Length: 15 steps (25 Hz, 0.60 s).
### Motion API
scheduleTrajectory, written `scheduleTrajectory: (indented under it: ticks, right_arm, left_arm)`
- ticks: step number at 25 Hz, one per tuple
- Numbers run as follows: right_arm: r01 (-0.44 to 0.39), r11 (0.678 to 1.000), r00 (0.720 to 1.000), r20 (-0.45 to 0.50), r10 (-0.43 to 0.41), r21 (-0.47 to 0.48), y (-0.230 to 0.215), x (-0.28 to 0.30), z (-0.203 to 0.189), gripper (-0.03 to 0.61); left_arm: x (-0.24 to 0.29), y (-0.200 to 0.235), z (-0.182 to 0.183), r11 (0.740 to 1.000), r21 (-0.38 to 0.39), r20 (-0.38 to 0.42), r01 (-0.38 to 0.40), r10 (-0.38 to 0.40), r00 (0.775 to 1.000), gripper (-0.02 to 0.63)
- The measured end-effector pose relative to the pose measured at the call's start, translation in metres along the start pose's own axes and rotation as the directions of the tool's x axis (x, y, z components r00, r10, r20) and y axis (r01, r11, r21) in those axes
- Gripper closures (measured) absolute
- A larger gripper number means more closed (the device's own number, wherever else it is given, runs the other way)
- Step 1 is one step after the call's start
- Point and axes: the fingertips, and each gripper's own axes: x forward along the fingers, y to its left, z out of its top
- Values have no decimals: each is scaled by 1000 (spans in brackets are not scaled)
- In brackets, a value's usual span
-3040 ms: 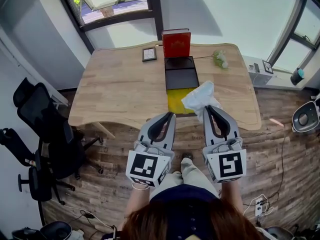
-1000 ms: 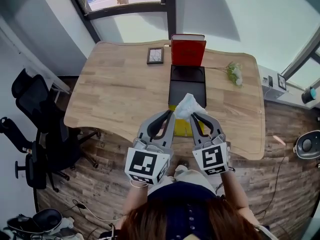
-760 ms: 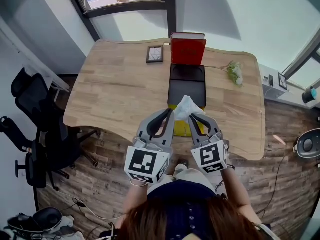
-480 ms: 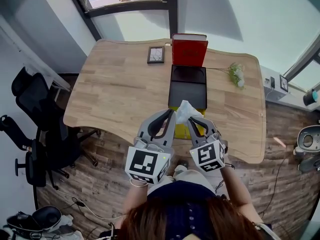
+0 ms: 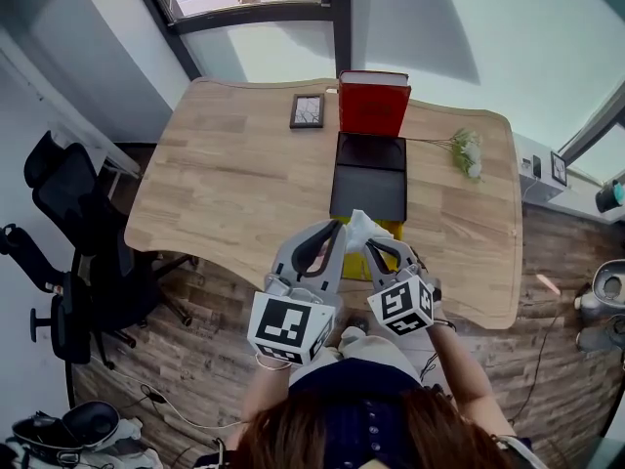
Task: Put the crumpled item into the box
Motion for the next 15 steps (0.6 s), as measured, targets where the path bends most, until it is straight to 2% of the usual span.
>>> scheduleTrajectory:
  ticks: [15]
  right_arm:
    - [-87, 996, 993, -82, 85, -22, 13, 31, -39, 549]
  left_arm:
    - [9, 6, -8, 1000, -9, -14, -25, 25, 1000, 578]
